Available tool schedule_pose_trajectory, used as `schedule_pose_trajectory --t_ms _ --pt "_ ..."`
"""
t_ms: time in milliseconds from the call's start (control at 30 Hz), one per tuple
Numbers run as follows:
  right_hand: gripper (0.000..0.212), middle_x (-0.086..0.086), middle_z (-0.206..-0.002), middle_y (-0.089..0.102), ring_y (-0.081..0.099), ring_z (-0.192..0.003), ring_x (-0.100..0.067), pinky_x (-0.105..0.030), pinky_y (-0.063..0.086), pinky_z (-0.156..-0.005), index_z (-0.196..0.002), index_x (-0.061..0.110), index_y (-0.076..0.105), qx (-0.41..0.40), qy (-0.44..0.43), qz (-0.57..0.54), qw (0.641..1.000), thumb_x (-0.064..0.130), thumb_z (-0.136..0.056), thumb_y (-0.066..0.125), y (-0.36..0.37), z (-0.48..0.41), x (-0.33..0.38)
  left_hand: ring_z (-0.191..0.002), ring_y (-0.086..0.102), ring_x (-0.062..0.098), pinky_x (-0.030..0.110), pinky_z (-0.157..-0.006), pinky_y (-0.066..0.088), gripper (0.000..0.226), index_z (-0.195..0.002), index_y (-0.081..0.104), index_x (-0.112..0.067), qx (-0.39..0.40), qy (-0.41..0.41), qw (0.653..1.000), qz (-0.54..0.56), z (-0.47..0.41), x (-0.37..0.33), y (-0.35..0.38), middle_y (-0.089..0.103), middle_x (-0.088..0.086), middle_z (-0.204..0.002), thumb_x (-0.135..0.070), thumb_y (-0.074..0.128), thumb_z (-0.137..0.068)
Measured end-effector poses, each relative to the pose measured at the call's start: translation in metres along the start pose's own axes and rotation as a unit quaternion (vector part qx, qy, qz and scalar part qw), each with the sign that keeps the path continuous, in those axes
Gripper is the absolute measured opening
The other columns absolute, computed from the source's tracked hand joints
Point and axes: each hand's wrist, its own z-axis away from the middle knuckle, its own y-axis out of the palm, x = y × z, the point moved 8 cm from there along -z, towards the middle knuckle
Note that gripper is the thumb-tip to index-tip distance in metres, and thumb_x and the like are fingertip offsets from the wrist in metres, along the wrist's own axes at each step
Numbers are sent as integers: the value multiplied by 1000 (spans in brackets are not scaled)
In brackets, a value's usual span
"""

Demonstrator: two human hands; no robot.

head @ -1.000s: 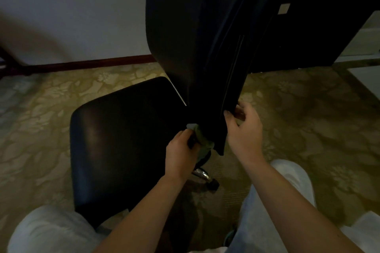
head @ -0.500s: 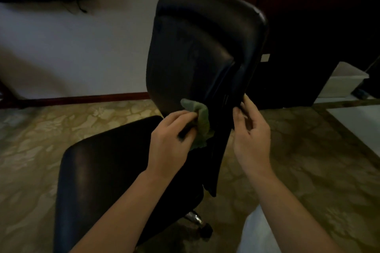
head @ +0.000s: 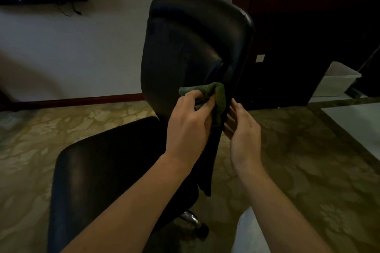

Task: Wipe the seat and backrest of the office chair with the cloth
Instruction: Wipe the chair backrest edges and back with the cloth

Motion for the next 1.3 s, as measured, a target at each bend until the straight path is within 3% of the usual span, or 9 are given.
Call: schedule_pose_trajectory --t_ms 100,233,400,567,633,800,933,1167,1300 --pt "34 11 -116 72 65 -109 -2 -20 54 -90 -126 27 64 7 4 -7 1000 30 -108 35 -1 0 0 -109 58 28 36 -90 55 31 -124 67 -6 -2 -10 1000 -5 5 -1 7 61 16 -123 -19 55 -99" --pt "35 9 -123 69 63 -115 -2 -31 51 -101 -131 25 62 -1 3 -3 1000 29 -107 37 -2 0 0 -108 58 30 37 -85 56 29 -121 69 -6 0 -13 999 -38 13 -2 13 61 15 -123 -20 56 -99" --pt "31 9 -122 70 63 -114 -2 -33 50 -103 -125 31 63 2 5 -7 1000 23 -106 39 1 0 1 -101 58 27 39 -73 59 29 -120 71 -13 80 -13 994 -70 36 4 18 60 11 -118 -22 61 -94" --pt "32 5 -121 70 65 -111 -4 -27 54 -95 -128 28 61 12 4 -10 1000 22 -107 38 1 1 1 -103 58 25 34 -83 55 34 -127 68 -14 45 -11 998 -44 36 11 -12 60 11 -119 -18 58 -95" --pt "31 5 -119 71 66 -109 -4 -24 55 -90 -126 30 62 10 4 -13 1000 22 -107 39 1 2 1 -104 58 26 40 -86 53 34 -128 66 -13 16 5 999 -43 26 8 -19 60 13 -119 -17 58 -96" --pt "33 3 -118 71 66 -110 -7 -30 55 -95 -129 24 63 8 14 -14 1000 24 -107 39 0 0 0 -120 51 35 53 -100 46 32 -126 68 -11 3 31 998 -46 4 0 -7 61 15 -119 -18 60 -96" --pt "31 6 -118 71 66 -110 -5 -26 55 -93 -126 29 63 11 5 -6 1000 24 -106 39 -2 0 0 -117 54 33 45 -96 52 35 -130 64 -7 21 21 999 -15 9 7 7 59 19 -123 -13 63 -96" --pt "31 7 -124 69 63 -117 -6 -37 50 -104 -129 30 61 19 -4 7 1000 23 -105 43 -3 -3 -1 -113 55 30 30 -93 49 39 -134 62 -11 35 -32 999 -7 20 9 13 56 17 -126 -13 66 -95" --pt "30 7 -126 68 62 -119 -8 -40 49 -105 -124 38 60 35 -9 14 999 22 -104 45 -4 -8 -3 -112 56 30 32 -90 53 36 -128 67 -14 79 -38 996 -21 47 18 18 57 15 -123 -13 68 -92"
